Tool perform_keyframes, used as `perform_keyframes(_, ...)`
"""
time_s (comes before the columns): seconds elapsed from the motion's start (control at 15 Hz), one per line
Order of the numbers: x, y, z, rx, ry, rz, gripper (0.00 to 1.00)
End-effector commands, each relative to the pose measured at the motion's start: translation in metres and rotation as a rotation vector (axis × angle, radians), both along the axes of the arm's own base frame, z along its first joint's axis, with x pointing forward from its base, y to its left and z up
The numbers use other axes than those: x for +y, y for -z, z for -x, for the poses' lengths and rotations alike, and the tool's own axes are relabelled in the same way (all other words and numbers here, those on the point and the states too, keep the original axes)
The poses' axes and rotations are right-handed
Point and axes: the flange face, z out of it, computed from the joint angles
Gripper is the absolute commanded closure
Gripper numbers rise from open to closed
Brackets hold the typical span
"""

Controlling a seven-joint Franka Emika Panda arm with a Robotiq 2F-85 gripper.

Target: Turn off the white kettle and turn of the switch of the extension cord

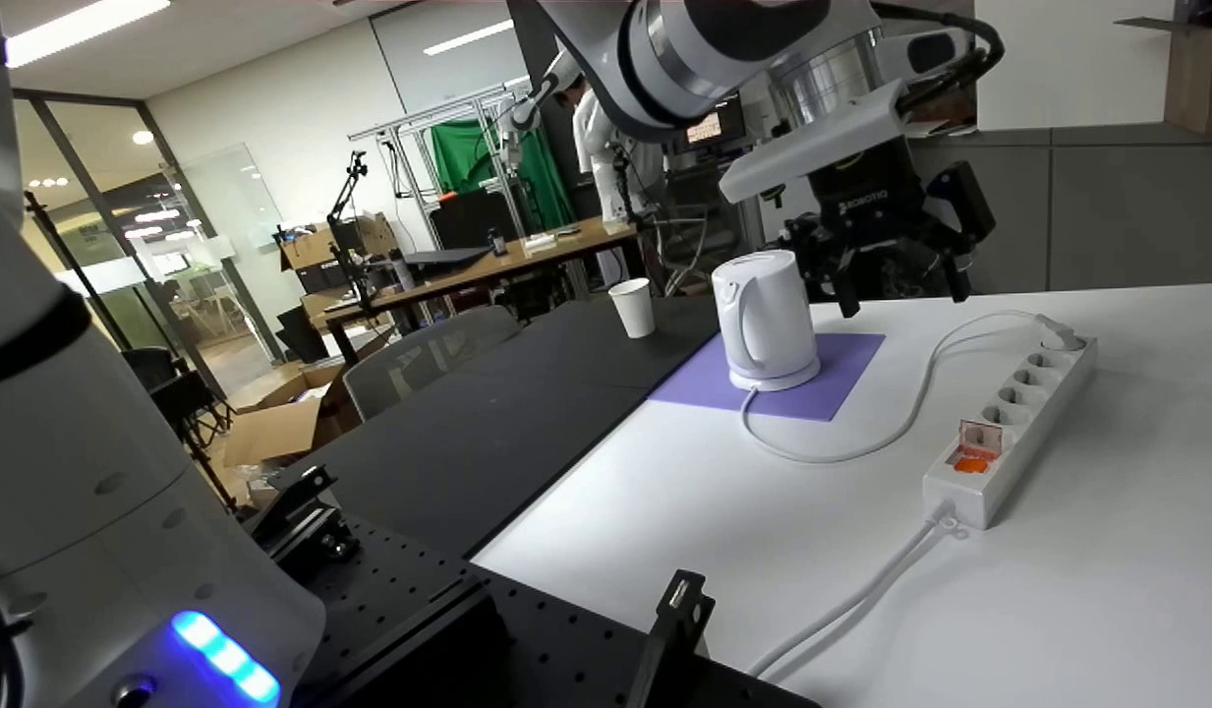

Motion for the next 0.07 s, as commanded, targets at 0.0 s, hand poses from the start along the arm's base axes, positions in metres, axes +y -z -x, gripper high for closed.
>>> perform_keyframes(0.0, -0.0005, -0.0006, 0.0007, 0.003, 0.003, -0.001, 0.0)
